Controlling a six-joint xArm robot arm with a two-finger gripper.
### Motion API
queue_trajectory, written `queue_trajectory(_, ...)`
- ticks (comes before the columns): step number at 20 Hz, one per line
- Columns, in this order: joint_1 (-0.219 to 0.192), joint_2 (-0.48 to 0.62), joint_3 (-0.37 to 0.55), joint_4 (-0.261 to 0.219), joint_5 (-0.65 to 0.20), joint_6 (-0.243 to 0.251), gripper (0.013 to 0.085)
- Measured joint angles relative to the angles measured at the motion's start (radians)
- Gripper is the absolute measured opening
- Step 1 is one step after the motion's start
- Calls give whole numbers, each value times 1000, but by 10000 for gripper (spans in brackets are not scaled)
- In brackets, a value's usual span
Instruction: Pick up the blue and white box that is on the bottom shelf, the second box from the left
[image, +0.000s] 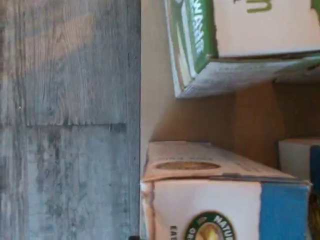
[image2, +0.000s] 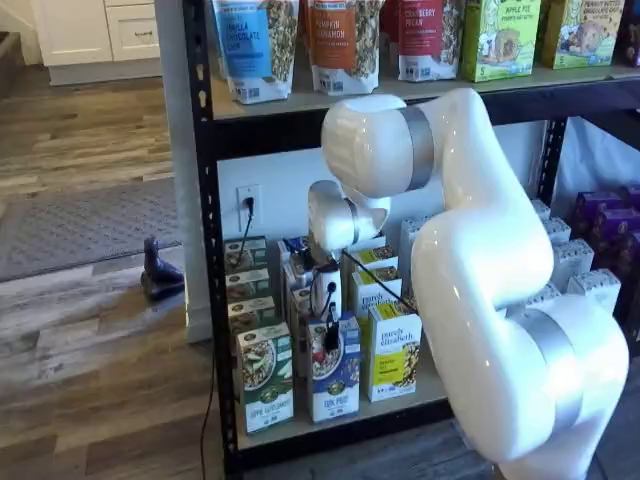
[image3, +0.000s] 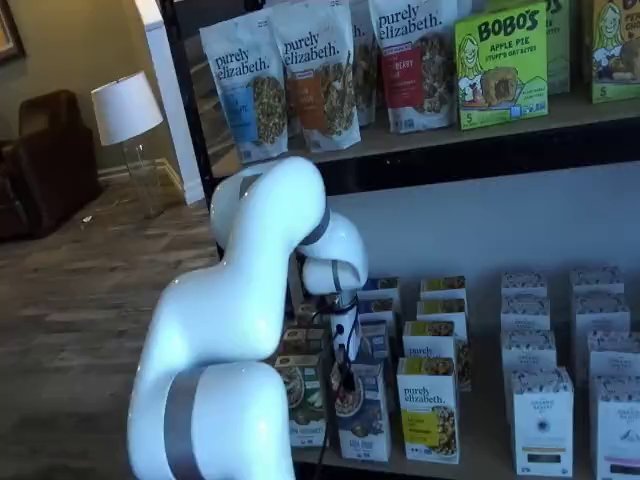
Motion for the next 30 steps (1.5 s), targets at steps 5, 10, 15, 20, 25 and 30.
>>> queue_trajectory(5, 1, -8, 31, -28, -14, 24, 850)
queue_trajectory(10, -2, -24, 78, -50, -51, 39, 850)
queue_trajectory(15, -3, -21, 91, -51, -71, 40, 850)
queue_trajectory(20, 0, -8, 81, -65, -74, 54, 850)
queue_trajectory(25, -1, -3, 86, -77, -83, 64, 850)
queue_trajectory(30, 3, -1, 96, -85, -108, 74, 810)
